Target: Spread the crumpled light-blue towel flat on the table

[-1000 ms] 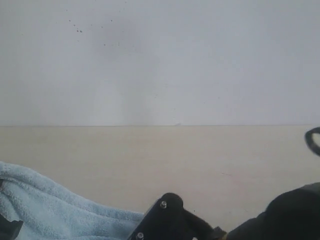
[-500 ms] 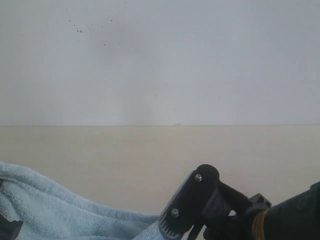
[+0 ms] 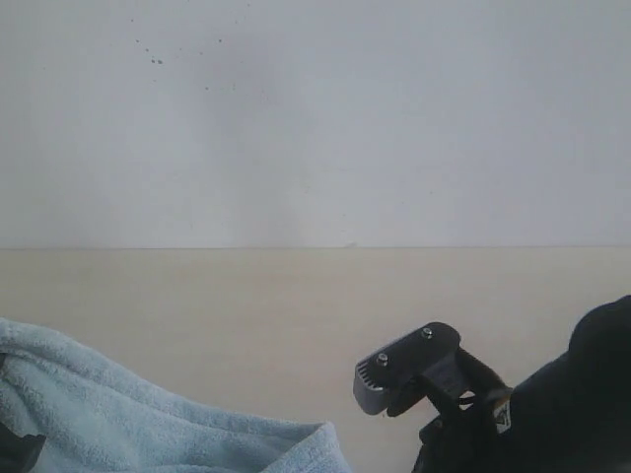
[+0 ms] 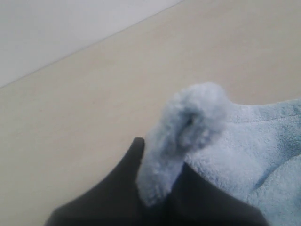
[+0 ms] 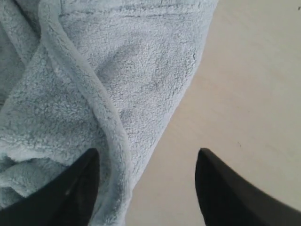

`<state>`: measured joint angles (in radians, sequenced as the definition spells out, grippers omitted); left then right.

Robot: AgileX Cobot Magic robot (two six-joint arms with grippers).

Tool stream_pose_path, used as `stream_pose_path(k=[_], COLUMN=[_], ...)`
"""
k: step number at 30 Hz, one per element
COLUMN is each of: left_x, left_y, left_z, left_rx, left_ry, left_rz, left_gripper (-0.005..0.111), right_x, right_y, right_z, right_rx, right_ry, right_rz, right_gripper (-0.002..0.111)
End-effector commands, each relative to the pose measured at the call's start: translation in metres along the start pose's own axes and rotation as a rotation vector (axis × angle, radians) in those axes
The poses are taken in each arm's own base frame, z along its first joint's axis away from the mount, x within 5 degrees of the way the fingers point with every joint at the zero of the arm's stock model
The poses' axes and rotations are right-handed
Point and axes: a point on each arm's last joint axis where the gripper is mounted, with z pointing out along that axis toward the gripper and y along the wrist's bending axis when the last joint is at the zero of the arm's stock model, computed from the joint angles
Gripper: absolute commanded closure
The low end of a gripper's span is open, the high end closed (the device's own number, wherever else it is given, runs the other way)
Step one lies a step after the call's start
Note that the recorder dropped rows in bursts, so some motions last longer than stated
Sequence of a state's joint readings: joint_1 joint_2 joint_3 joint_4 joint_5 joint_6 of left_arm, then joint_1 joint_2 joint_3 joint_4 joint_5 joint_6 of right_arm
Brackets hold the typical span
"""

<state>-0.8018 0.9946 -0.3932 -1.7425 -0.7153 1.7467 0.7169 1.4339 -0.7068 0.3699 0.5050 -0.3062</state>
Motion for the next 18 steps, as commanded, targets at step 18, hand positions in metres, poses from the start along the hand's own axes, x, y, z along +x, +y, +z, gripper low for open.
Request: stream_pose_path(k=[18], left_x=[0.001], left_y=[-0.001], left_z=[0.001], left_rx=[0.012], left_ry=[0.004], left_rz=[0.007], left_gripper=[0.102], right_x=[0.005], right_y=[0.009], right_z=[0.006], right_rx=[-0.135], right_ry=[0.080], right_rz=[-0.024], right_gripper=[0.050])
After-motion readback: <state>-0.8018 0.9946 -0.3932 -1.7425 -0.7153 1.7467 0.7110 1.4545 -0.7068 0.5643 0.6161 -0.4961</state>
